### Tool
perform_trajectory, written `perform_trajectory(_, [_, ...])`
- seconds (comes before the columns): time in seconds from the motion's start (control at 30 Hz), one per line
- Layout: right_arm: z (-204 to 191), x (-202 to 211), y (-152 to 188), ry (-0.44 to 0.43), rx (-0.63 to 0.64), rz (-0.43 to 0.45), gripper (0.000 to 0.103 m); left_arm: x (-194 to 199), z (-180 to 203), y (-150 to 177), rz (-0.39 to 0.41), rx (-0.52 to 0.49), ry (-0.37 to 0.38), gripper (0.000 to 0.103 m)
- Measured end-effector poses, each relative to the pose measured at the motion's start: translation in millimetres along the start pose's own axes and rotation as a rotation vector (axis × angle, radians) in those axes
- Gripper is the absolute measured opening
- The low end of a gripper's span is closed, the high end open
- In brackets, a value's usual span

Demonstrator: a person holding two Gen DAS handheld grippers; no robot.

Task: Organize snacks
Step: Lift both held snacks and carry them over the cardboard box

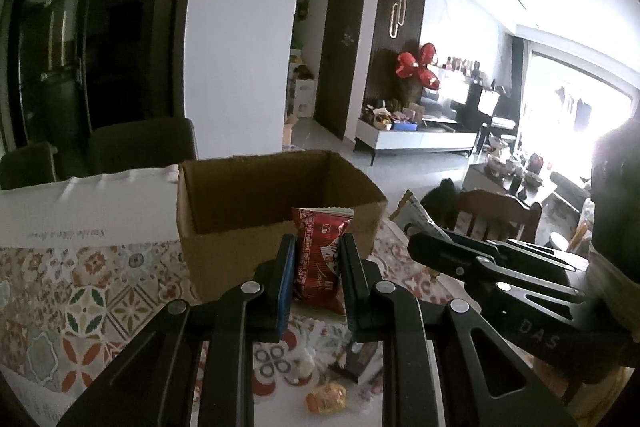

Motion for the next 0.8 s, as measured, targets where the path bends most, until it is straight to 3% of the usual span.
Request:
perform_trajectory(0.47, [9, -29, -55, 0.014, 0.038, 0.007, 0.012, -27, -18, -47, -0.002, -0.004, -0.046, 0.022])
perform_trajectory(0.8, [17, -59, -76, 0.031, 0.055, -0.040, 0.012, -55, -33, -66, -0.038, -0.003, -0.058, 0.022])
Point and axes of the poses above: each gripper's, at about its wrist camera, not at the fingertips, and x roughly against the way its jaws point, z to its right, y to its underside, the point moved 7 cm from there along -x, roughly the way its jaws point, and after that the axes turned 2 degrees about x, right-handed, at the moved point
